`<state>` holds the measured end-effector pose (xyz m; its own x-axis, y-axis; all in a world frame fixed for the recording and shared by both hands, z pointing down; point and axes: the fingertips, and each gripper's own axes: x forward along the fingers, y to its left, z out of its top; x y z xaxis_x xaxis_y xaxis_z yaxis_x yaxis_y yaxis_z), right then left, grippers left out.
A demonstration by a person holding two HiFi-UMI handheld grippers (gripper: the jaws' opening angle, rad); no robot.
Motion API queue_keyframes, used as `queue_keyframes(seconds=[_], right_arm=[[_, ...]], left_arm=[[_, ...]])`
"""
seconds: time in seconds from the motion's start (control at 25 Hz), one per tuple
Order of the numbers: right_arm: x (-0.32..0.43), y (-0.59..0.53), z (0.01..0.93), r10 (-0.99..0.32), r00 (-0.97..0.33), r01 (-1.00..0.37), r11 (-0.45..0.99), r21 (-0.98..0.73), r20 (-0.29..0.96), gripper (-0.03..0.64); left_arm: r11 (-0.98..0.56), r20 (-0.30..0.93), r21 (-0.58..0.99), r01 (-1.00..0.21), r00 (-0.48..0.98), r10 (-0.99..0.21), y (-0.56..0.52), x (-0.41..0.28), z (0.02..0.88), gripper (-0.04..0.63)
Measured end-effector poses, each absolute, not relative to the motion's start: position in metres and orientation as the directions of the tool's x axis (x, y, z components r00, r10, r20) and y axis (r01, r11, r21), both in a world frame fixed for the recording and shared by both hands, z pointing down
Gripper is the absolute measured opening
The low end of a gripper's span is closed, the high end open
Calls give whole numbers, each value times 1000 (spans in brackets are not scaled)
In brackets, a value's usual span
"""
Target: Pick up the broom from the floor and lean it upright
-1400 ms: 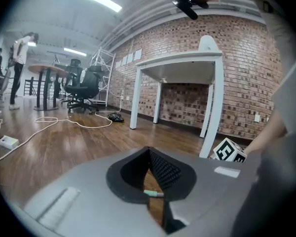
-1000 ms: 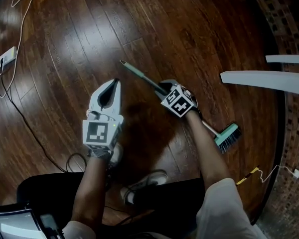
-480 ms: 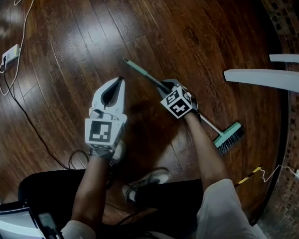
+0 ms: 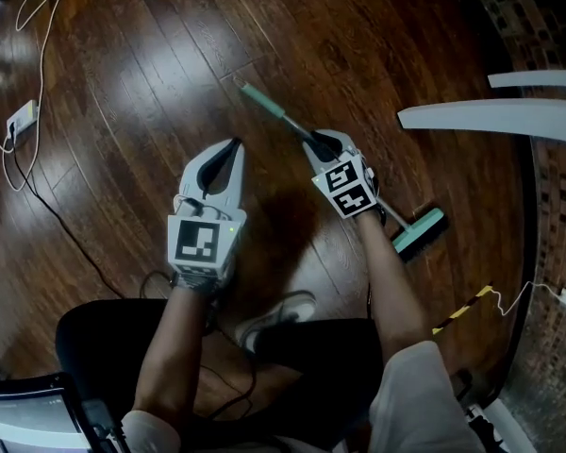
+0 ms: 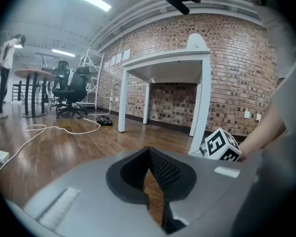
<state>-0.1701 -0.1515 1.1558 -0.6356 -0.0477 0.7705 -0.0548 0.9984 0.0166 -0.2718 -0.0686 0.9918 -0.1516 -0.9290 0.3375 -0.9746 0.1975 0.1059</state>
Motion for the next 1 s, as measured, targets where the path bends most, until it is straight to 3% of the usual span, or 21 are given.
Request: queue_keyframes(seconds=[0.6, 1.0], right_arm=[[-25, -184, 873, -342, -712, -349, 930, 114, 613, 86], [91, -180, 740, -549, -634, -630, 775, 49, 545, 84]], left_arm=[[-40, 258, 152, -988, 79, -963, -126, -161, 714, 2], [-278, 245, 164, -947, 312, -918, -146, -65, 561, 2]])
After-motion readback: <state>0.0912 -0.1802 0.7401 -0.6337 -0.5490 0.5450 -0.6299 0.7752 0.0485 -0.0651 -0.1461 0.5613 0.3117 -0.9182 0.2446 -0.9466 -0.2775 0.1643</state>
